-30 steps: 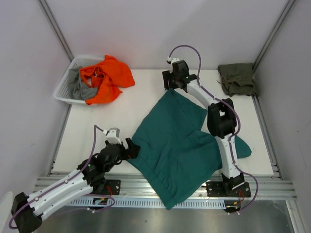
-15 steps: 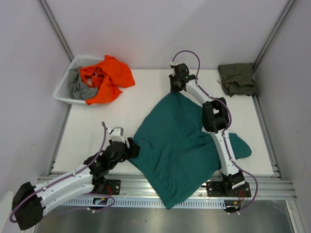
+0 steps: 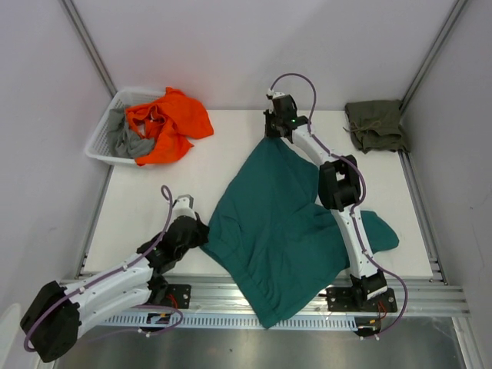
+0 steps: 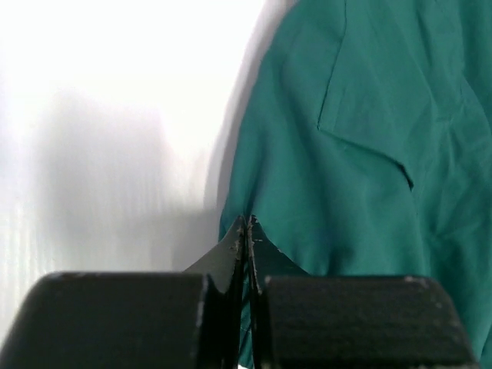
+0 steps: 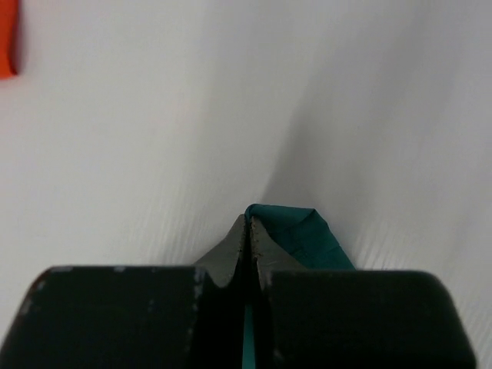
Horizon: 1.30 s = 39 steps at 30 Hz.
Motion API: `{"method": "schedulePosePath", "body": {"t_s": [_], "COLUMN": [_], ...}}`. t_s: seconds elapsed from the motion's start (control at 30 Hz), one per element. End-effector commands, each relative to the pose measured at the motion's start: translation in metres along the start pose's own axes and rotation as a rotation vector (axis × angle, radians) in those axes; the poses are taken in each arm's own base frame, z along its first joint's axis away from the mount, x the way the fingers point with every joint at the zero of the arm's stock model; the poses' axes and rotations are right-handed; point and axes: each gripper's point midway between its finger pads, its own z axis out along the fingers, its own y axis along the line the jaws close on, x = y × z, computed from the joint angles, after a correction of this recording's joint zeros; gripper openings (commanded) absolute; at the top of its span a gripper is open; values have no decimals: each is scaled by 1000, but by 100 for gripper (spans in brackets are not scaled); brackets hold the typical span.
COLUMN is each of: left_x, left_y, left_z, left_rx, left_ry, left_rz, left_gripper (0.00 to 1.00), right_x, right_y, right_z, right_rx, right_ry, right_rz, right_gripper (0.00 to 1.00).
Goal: Fold and stack the shorts
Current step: Flatten the shorts out
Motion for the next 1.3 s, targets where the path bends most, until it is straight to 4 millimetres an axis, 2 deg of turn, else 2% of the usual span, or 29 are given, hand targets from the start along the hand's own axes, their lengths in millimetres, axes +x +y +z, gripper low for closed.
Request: {"method": "schedulePosePath", "body": {"t_s": [0.0,0.03,0.13,0.17,0.3,0.37,0.43,0.47,0.53,0.57,0.6,0.67,0.8,0.83,1.0,1.13,1.27], "left_x": [-47,-58,-70,-73,-96,-100,-89,-84,-68,-65,-63,-63,-64,-56,-49,-60,-59], "left_y": [-20,-18,-15,-17,-9,-15,-26,-29,-34,-33,-29,-21,-16,-11,-8,-14,-23], "left_z": [4,6,14,17,26,33,36,36,31,28,22,19,25,32,42,39,40], "left_rx": [45,35,45,54,25,40,103,120,182,187,187,152,129,104,92,152,220], "left_ry": [-115,-133,-131,-127,-157,-119,-48,-33,5,9,-5,-25,-3,38,53,0,5], "left_rz": [-44,-61,-80,-79,-105,-93,-79,-84,-84,-83,-82,-81,-74,-74,-110,-178,-222], "left_gripper": [1,1,1,1,0,1,40,67,79,82,91,99,99,99,99,99,96], "right_x": [-71,-79,-92,-105,-128,-139,-143,-144,-144,-144,-143,-141,-134,-137,-138,-138,-134], "right_y": [2,1,-2,-2,-7,-10,-11,-9,-10,-10,-12,-13,-13,-11,-7,-7,-7], "right_z": [-10,-10,-9,-12,-13,-12,-11,-11,-10,-11,-10,-8,0,-1,3,6,8], "right_rx": [-13,-33,-84,-81,-59,-49,-56,-64,-63,-63,-60,-56,-63,-71,-79,-83,-87], "right_ry": [-228,-262,-308,-351,-454,-504,-515,-519,-521,-522,-520,-514,-504,-525,-552,-559,-553], "right_rz": [13,27,72,76,85,95,100,99,100,98,96,94,105,106,105,110,108], "right_gripper": [0,0,0,0,0,0,0,0,0,0,0,0,0,0,0,0,0]}}
